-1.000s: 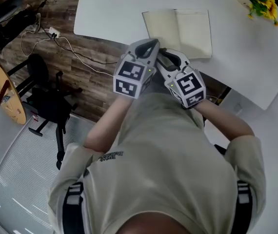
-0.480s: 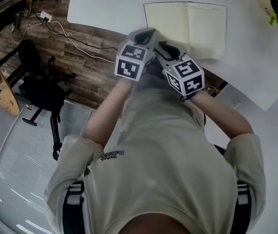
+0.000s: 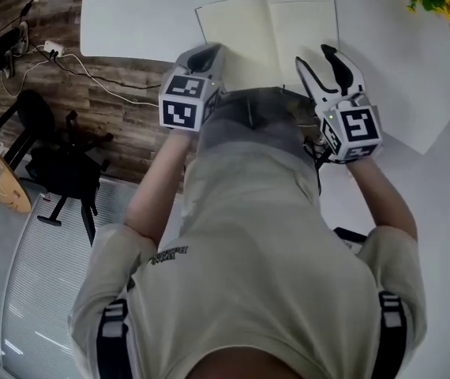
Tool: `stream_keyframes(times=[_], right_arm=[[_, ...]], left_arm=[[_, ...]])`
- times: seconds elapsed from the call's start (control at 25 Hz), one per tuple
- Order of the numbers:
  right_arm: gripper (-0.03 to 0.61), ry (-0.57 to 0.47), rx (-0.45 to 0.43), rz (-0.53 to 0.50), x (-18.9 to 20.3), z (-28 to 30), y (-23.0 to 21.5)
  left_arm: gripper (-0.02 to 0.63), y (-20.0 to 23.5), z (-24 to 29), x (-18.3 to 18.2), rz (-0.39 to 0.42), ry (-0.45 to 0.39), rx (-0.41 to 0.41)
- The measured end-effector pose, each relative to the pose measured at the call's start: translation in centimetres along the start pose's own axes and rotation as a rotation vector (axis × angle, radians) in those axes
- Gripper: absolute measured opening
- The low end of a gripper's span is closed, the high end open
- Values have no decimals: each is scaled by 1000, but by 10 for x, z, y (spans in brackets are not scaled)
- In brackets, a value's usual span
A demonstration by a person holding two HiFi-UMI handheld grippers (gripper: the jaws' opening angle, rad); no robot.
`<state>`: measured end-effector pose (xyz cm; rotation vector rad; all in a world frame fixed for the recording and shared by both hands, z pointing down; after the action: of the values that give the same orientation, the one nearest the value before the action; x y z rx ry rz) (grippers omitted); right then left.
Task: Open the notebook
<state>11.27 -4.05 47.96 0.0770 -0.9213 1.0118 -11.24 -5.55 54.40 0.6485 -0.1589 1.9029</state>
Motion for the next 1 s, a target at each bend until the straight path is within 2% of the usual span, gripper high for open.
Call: stream_keyframes(times=[0.08, 0.12, 0.16, 0.24, 0.32, 0.52, 0.72, 1.0], right_arm=[[256, 42, 58, 32, 16, -12, -26], [286, 58, 70, 72, 25, -14, -36], [313, 71, 72, 116, 34, -15, -42], [313, 90, 50, 181, 47, -10, -46], [313, 95, 16, 205, 53, -1, -40], [313, 80, -65, 213, 44, 20, -18], [321, 28, -171, 201, 15, 34, 10], [320, 7, -319, 83, -9, 43, 53]], left_arm=[[11, 0, 0, 0, 0, -2, -4], [11, 0, 0, 0, -1, -4, -6], [11, 0, -1, -1, -3, -7, -8], [11, -2, 0, -1, -6, -15, -8], [11, -3, 1, -2, -8, -20, -9], [11, -4, 1, -2, -21, -23, -18], [11, -3, -1, -2, -32, -32, -11], [11, -1, -3, 1, -55, -34, -4]])
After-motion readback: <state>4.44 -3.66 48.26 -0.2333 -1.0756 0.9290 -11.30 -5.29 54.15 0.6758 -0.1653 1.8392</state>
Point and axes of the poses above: the fingertips, and each gripper's own axes: z forward along the fingers, y to its left, x out of its underside, the point moved 6 cm from there along -z, backward along the fingers, and after that the axes turned 11 degrees about -x, right-handed, at the moved point
